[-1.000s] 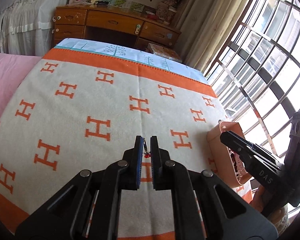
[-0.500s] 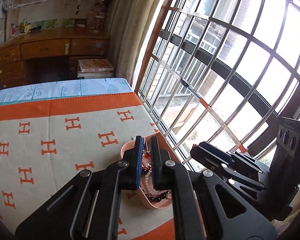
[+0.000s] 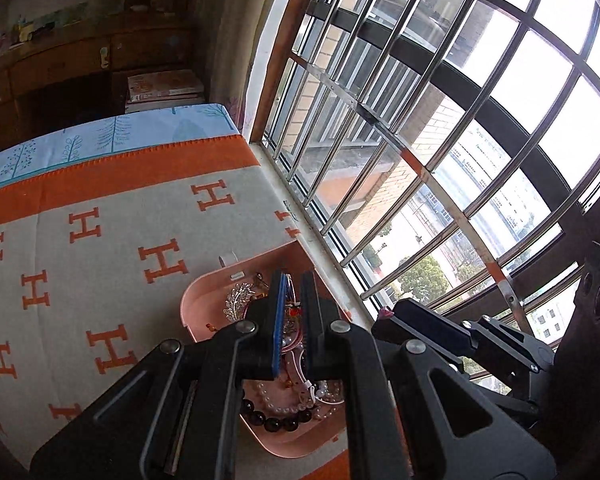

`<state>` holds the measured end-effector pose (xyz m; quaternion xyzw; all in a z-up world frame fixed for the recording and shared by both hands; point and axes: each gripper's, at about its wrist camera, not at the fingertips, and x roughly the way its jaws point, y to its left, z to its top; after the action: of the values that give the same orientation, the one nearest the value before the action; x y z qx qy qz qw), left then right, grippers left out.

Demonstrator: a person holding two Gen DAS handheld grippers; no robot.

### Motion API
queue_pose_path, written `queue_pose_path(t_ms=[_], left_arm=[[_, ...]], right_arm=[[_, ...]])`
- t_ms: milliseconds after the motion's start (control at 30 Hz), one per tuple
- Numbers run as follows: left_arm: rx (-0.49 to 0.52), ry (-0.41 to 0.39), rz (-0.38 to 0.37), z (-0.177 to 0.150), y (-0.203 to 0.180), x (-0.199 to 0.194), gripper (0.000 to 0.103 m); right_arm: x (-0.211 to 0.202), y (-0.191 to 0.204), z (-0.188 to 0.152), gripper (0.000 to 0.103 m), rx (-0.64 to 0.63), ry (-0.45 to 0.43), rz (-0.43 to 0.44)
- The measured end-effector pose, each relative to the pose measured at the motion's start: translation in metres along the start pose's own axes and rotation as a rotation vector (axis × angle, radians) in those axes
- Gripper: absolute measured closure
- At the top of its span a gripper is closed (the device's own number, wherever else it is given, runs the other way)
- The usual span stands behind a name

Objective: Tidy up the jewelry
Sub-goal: 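Open the left tool to drop its ring into the tray while the right tool releases its ring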

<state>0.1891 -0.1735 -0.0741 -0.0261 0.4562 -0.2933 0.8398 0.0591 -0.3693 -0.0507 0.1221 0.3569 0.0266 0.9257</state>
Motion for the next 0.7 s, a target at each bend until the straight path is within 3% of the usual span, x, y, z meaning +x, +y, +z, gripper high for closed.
queue_pose_path(t_ms=[333,400,467,533,700], left_arm=[[-0.032,0.058,0.079,-0.007,0.025,0.029,0.095],[-0.043,0.068,0.096,-0.006,0.029,0.029,0.083],[-0.057,0.06,0.101,-0.007,0.033,0.026,0.049],[-0.076,0.041,0.096,-0.008,0.037,0.02,0.043],[-0.089,0.02,0.109,-0.011,0.039,0.003,0.043]], right_arm=[[0.077,0.006,-0.007,0.081,0.001,0.104,0.01],[0.089,0.009,-0.003,0.071,0.005,0.117,0.016],[0.097,0.015,0.002,0.066,0.004,0.105,0.015],[0.097,0.018,0.004,0.066,-0.003,0.097,0.01],[0.092,0.021,0.003,0.066,0.002,0.088,0.006]])
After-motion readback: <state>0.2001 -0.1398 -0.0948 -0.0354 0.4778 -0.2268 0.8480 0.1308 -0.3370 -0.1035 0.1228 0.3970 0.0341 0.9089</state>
